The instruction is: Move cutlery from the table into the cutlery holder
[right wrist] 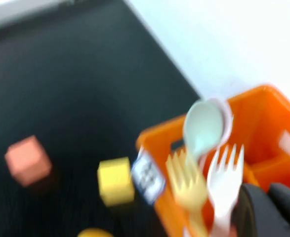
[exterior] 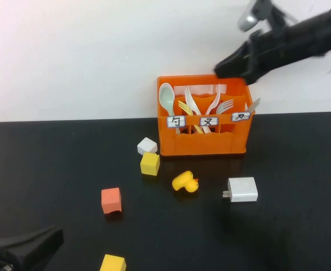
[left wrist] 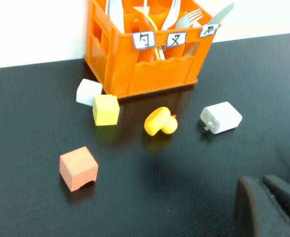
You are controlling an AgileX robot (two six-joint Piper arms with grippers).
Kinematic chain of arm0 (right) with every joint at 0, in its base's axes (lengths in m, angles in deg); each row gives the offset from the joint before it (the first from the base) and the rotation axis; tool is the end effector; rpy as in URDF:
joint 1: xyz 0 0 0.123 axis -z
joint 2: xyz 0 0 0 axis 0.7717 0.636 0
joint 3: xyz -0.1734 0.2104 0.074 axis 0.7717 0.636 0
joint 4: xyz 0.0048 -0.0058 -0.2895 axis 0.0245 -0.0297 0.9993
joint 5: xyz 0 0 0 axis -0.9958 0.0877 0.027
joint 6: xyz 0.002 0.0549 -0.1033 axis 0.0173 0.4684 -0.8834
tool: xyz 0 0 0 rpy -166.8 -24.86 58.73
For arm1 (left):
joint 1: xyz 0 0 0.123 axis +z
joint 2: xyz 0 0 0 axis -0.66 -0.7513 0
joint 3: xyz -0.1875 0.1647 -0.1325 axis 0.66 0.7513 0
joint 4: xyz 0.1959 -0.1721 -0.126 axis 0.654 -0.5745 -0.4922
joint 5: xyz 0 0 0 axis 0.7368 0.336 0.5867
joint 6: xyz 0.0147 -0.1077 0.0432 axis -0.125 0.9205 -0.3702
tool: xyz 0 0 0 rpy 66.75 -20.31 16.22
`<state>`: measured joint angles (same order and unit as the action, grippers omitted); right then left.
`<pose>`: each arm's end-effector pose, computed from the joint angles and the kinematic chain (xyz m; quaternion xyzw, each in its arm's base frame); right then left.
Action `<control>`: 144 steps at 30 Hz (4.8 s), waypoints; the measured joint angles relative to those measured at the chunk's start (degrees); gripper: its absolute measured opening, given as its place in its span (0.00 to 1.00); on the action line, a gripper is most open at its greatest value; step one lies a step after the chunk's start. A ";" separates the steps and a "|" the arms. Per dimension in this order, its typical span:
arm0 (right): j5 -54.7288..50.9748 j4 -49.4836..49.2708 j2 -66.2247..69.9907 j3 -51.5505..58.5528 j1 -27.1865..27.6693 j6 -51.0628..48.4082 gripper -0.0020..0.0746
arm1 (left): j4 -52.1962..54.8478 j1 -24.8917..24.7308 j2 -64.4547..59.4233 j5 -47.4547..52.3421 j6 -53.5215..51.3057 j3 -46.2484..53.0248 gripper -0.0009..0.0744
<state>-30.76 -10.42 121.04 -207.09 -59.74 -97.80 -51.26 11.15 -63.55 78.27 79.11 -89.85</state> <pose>0.5303 0.1678 0.2431 -0.4635 0.7442 0.2543 0.4082 0.1464 -0.0900 0.2564 0.1167 0.7935 -0.2426 0.5458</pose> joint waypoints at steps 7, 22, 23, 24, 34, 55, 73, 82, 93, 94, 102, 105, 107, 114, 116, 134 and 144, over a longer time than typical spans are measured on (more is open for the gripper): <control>-8.03 23.12 -11.99 0.00 1.16 10.79 0.04 | 0.45 0.00 0.21 0.10 0.00 0.00 0.01; -13.46 32.11 -33.51 2.65 1.16 21.35 0.04 | 1.27 0.00 6.00 -3.24 0.00 2.27 0.01; -13.46 32.11 -35.24 4.25 1.16 21.46 0.04 | 1.27 0.00 6.96 -3.40 0.00 2.52 0.01; -13.46 32.11 -36.94 6.10 1.16 21.46 0.04 | 1.27 0.00 7.92 -3.58 0.00 2.82 0.01; -13.46 37.63 -54.31 27.85 1.16 23.03 0.04 | 1.27 0.00 17.83 -3.52 0.00 4.85 0.01; 6.22 33.99 -92.12 69.47 1.16 18.85 0.03 | 1.32 0.00 19.51 4.74 0.00 5.20 0.01; 6.44 25.67 -94.17 70.79 1.16 17.28 0.03 | 1.45 0.00 19.51 5.45 0.00 5.20 0.01; 6.54 25.55 -95.49 70.79 1.16 17.28 0.02 | 1.45 0.00 19.51 5.45 0.00 5.20 0.01; 7.50 26.63 -109.41 81.62 6.31 11.59 0.02 | 1.45 0.00 19.51 5.54 0.00 5.20 0.01; 8.11 26.63 -111.23 83.80 7.34 11.59 0.02 | 1.45 0.00 19.51 5.54 0.00 5.20 0.01; 22.58 20.17 -126.04 102.58 11.53 11.59 0.02 | 1.45 0.00 19.51 5.75 0.00 5.20 0.01; 28.86 14.43 -128.81 109.36 12.19 11.59 0.02 | 1.45 0.00 19.51 5.75 0.00 5.20 0.01; 31.32 10.83 -129.04 113.04 12.58 11.59 0.02 | 1.45 0.00 19.51 5.75 0.00 5.20 0.01; 32.93 3.52 -129.04 118.72 12.58 11.59 0.02 | 1.45 0.00 19.51 5.75 0.00 5.20 0.01; 35.86 2.18 -129.04 118.72 12.58 11.59 0.02 | 1.45 0.00 19.51 5.75 0.00 5.20 0.01; 56.61 38.84 -129.04 118.72 14.67 47.83 0.02 | 1.45 0.00 19.51 5.75 0.00 5.20 0.01; 40.24 54.35 -129.04 118.72 15.98 64.07 0.02 | 1.45 0.00 19.51 5.75 0.00 5.20 0.01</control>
<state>9.48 43.93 -7.99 -88.37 -43.76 -33.72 -49.81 11.15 -44.04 84.02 79.11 -84.65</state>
